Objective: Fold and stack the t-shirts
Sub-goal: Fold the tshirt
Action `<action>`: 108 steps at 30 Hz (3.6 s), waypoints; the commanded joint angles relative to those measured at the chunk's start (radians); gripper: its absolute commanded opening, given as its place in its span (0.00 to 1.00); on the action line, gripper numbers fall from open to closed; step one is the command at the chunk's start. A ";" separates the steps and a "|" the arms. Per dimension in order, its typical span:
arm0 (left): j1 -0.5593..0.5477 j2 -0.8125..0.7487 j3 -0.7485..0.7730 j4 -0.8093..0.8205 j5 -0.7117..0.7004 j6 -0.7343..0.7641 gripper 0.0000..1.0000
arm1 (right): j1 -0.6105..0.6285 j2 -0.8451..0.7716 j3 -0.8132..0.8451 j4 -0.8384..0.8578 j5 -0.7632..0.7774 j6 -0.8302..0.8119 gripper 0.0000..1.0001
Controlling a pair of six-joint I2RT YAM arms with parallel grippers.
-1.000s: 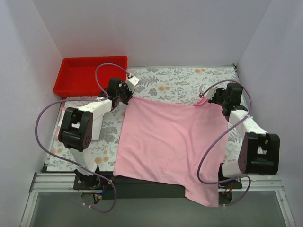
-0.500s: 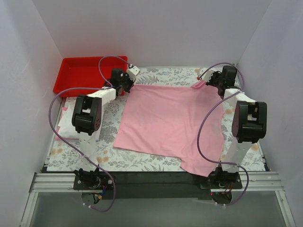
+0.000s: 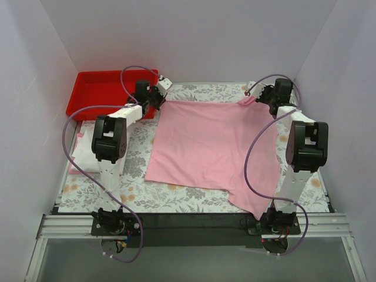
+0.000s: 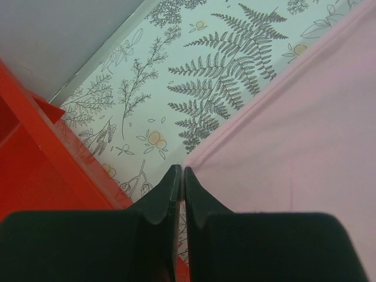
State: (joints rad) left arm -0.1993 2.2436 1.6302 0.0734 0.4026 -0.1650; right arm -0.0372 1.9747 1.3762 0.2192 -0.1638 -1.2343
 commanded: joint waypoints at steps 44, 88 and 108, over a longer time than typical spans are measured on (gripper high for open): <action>0.031 -0.395 -0.474 -0.188 0.246 0.653 0.00 | 0.074 -0.590 -0.514 -0.423 0.012 0.030 0.01; 0.024 -0.401 -0.402 -0.261 0.229 0.656 0.00 | 0.085 -0.657 -0.479 -0.601 -0.011 0.101 0.01; 0.038 -0.391 -0.409 -0.293 0.254 0.686 0.00 | 0.083 -0.683 -0.560 -0.639 -0.043 0.082 0.01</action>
State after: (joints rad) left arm -0.1658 1.9236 1.2129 -0.2039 0.6357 0.4881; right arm 0.0418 1.3037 0.8337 -0.3969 -0.1902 -1.1362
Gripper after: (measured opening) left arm 0.021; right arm 0.021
